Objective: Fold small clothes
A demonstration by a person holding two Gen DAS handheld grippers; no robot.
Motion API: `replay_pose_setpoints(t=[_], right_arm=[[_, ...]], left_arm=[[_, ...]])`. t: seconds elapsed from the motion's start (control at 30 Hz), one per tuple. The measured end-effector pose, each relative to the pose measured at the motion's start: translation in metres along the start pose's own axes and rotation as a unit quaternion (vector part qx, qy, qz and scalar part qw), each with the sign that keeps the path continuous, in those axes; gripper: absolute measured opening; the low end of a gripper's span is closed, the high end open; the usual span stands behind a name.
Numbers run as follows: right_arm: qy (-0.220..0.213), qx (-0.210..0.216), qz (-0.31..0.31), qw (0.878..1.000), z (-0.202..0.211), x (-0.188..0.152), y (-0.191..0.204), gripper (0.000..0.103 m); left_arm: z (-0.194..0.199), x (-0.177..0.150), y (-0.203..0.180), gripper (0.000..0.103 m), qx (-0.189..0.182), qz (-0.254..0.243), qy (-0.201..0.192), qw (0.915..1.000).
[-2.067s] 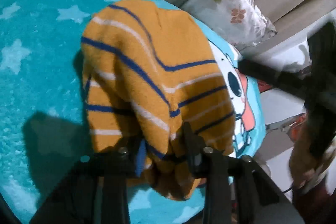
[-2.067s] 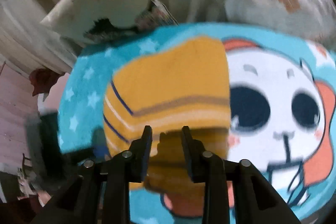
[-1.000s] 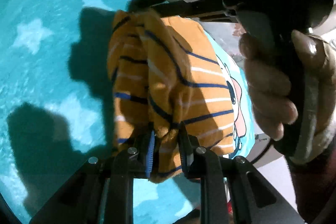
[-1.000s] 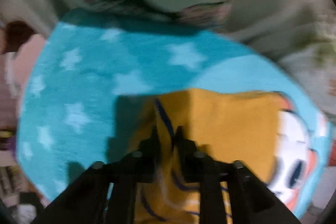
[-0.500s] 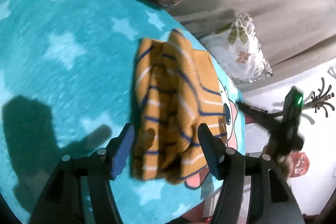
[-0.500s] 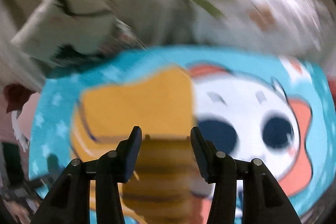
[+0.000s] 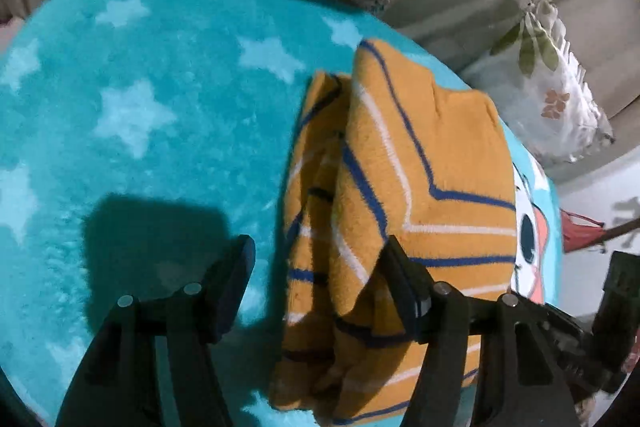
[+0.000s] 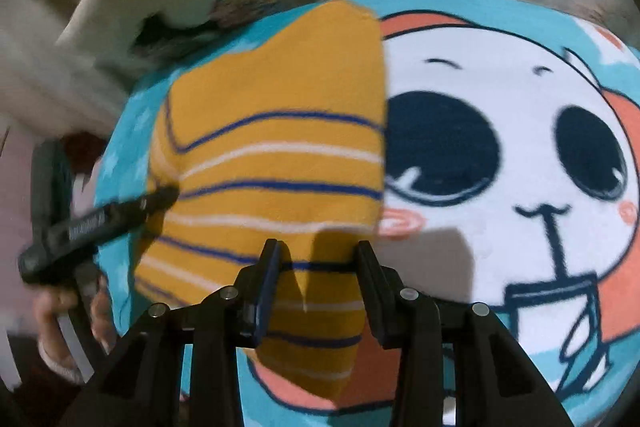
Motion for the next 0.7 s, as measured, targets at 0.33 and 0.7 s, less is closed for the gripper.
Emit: replay_pose_setpoints(t=[0.33, 0.7], right_arm=[[-0.004, 0.068, 0.003, 0.998, 0.016, -0.005, -0.042, 0.048], [-0.001, 0.073, -0.026, 0.997, 0.028, -0.022, -0.105, 0.048]], left_arm=[[0.074, -0.017, 0.009, 0.062, 0.041, 0.099, -0.096, 0.9896], [0.246, -0.05, -0.031, 0.102, 0.214, 0.033, -0.385, 0.8971]])
Point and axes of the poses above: each gripper's, at about its wrist camera, not at the fingertips, and z roughly against the way its jaws point, y to its left, x to its top, the point moved 9 cm from there along -z, roughly the way its jaws point, and after that the axes turned 10 degrees about z, right-handed, at the moved point
